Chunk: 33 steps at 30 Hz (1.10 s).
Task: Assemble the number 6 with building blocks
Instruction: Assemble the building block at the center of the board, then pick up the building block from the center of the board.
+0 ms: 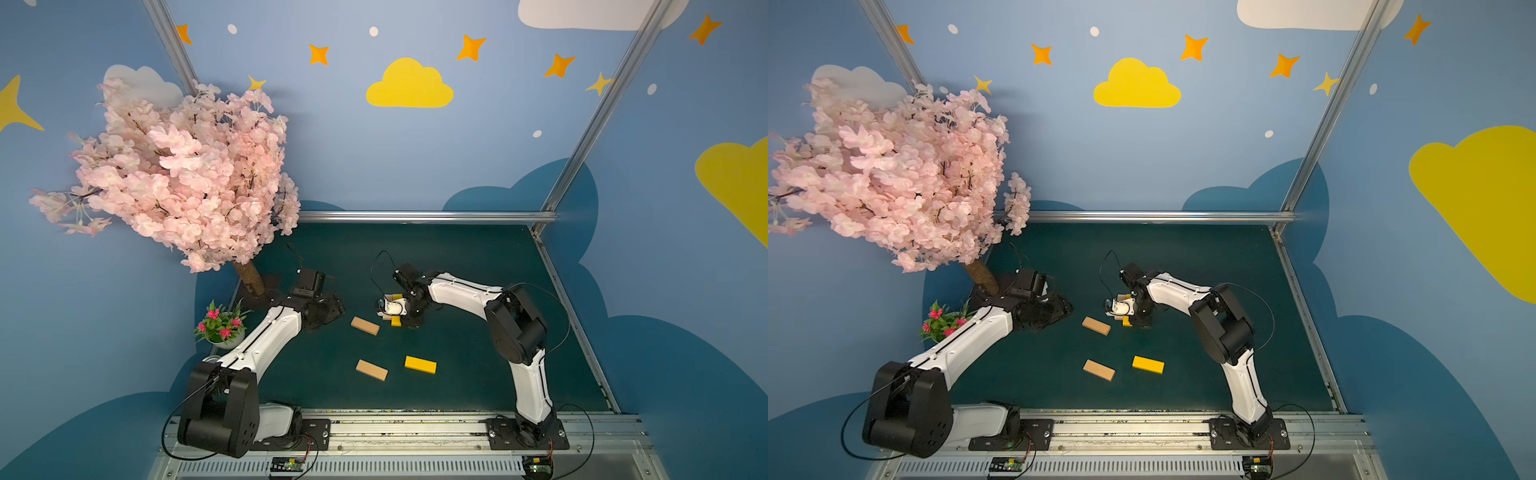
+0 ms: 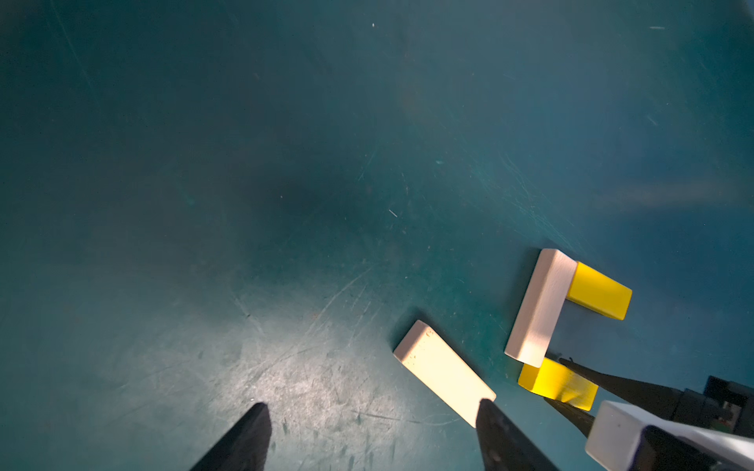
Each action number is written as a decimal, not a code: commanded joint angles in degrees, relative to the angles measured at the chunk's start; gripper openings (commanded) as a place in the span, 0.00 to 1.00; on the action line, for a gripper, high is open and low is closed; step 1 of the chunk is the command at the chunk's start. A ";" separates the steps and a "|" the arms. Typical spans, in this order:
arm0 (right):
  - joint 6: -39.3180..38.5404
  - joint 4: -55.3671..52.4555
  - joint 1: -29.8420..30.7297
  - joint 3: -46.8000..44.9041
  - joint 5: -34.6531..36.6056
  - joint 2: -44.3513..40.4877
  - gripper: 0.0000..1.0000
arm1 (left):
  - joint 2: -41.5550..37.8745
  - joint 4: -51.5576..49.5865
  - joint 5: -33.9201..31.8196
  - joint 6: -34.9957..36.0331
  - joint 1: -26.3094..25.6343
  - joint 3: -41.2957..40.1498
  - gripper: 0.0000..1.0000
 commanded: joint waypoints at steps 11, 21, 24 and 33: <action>3.21 5.72 0.20 -2.69 3.74 -2.92 0.94 | -1.08 -1.38 -0.41 0.76 0.39 -0.11 0.81; 35.03 14.21 2.68 -8.77 19.53 -24.95 0.94 | -3.12 -0.55 -0.99 0.64 0.68 -1.00 0.81; 35.96 -1.68 2.27 -5.54 2.74 -25.12 0.94 | -3.04 -0.08 0.20 1.26 0.68 -1.21 0.81; 27.79 -16.01 11.82 -16.12 0.49 -28.51 0.77 | -4.45 0.39 2.11 1.27 0.68 -2.79 0.81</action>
